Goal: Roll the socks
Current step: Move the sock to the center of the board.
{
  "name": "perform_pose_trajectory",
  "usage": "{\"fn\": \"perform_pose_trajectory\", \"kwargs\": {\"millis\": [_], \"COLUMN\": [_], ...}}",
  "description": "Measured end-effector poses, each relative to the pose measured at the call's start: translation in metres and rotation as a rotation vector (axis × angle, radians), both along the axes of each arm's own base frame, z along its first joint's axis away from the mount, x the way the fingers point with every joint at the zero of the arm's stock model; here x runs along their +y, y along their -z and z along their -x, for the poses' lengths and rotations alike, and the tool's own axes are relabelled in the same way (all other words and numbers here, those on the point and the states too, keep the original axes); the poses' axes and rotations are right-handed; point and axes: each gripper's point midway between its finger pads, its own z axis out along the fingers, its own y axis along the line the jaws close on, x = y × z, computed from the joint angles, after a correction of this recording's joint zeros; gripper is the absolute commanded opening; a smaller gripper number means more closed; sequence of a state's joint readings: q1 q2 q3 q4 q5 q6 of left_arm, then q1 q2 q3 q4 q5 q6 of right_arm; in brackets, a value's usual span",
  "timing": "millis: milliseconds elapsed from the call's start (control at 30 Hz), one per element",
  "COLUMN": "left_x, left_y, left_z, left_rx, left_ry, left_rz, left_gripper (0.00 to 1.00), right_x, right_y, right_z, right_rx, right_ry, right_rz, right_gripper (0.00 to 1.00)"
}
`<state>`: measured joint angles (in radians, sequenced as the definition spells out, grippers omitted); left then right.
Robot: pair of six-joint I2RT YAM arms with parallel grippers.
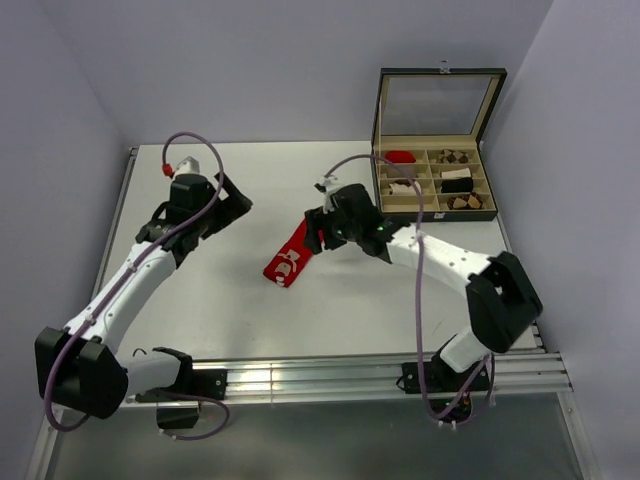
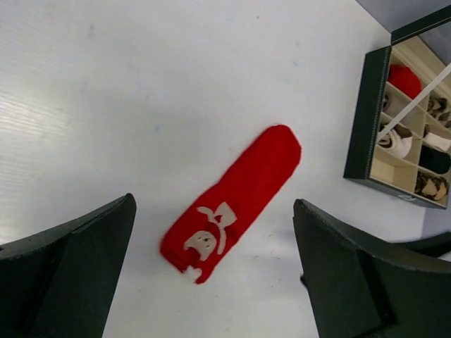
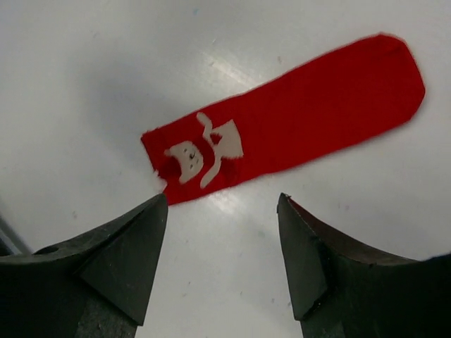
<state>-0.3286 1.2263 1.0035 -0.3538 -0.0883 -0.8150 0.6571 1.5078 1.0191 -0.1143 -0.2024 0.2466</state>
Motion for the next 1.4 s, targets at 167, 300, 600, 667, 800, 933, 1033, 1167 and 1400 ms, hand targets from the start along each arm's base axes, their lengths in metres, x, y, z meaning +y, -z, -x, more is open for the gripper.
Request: {"fn": "perform_pose_trajectory", "kwargs": {"millis": [167,300,600,667,800,933,1033,1167,1400], "left_x": [0.03,0.05,0.073,0.075,0.076,0.076,0.076,0.076,0.078], "left_y": [-0.015,-0.027,0.004,0.004,0.003,0.003,0.003,0.002,0.0], "left_z": [0.017,0.028,0.043,0.042,0.041,0.041,0.041,0.041,0.039], "left_rx": [-0.034,-0.105,-0.086,-0.087,-0.093,-0.094,-0.094,-0.096,-0.103], "left_ry": [-0.005,-0.025,-0.067,-0.073,-0.077,-0.078,-0.078,-0.079,-0.087], "left_rz": [-0.096,-0.177,-0.277,-0.286,-0.29,-0.289,-0.289,-0.289,-0.286], "left_gripper": [0.99,1.0,0.99,0.99,1.0,0.99,0.99,0.99,0.99], "right_x": [0.028,0.042,0.046,0.046,0.042,0.038,0.036,0.033,0.019], "right_y": [0.025,0.052,0.119,0.121,0.123,0.123,0.124,0.122,0.107], "right_z": [-0.031,-0.047,-0.019,-0.018,-0.016,-0.006,-0.002,0.0,0.026], "right_rx": [-0.02,-0.027,0.024,0.013,0.0,0.006,0.018,0.026,0.033], "right_ry": [-0.034,-0.066,-0.172,-0.183,-0.195,-0.217,-0.226,-0.222,-0.235], "right_rz": [0.123,0.219,0.415,0.428,0.433,0.421,0.422,0.438,0.493], "right_gripper": [0.7,0.7,0.69,0.69,0.68,0.67,0.66,0.66,0.68]}}
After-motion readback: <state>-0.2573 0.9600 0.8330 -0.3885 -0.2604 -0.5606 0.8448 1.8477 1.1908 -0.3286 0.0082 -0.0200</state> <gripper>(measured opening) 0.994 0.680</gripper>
